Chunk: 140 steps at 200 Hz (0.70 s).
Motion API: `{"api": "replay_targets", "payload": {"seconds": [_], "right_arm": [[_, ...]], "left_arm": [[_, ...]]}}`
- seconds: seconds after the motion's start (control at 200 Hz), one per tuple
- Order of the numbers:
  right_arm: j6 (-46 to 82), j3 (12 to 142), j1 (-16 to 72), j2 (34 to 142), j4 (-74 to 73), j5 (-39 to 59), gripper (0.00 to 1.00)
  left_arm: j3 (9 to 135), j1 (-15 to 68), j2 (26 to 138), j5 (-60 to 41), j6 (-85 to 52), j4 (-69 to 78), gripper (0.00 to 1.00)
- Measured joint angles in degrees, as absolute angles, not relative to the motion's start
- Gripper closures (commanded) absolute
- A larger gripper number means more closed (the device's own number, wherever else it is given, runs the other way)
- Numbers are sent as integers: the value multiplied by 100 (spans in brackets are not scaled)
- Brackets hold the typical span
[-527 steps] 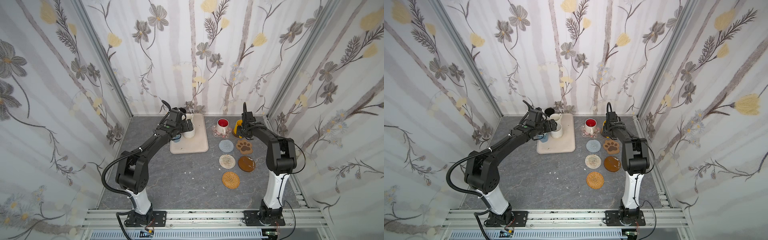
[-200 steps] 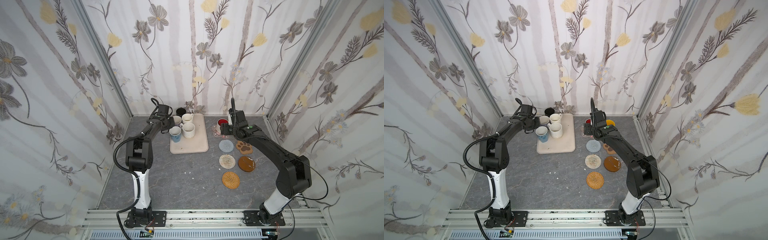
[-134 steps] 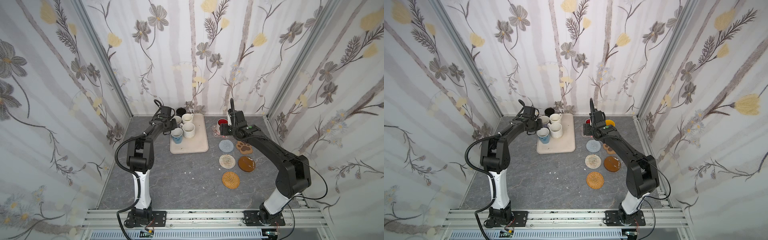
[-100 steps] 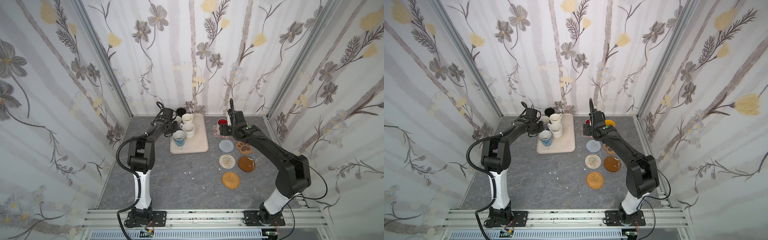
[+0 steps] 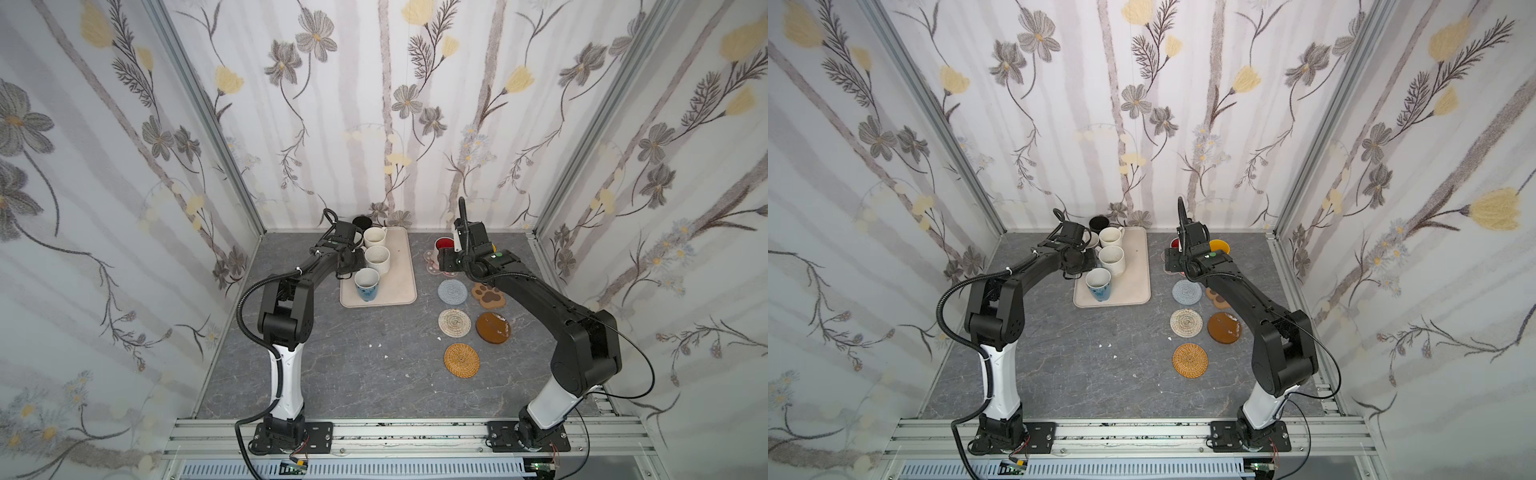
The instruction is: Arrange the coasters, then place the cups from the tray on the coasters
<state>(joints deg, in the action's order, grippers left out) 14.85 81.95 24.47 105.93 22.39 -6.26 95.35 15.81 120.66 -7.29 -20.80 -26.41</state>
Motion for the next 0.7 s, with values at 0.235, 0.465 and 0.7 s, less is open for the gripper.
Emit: {"api": "replay_targets", "payload": {"seconds": [0.235, 0.465, 0.7], "right_arm": [[1485, 8195, 2462, 10593, 2255, -587, 22], [1485, 8195, 2464, 10595, 2255, -565, 22], [1485, 8195, 2469, 10610, 2255, -504, 22]], "left_arm": [[9537, 1658, 12051, -757, -2130, -2657, 100], [9749, 1737, 12088, -893, -2139, -2687, 100], [9883, 1800, 12173, -1092, -2093, -2733, 100]]}}
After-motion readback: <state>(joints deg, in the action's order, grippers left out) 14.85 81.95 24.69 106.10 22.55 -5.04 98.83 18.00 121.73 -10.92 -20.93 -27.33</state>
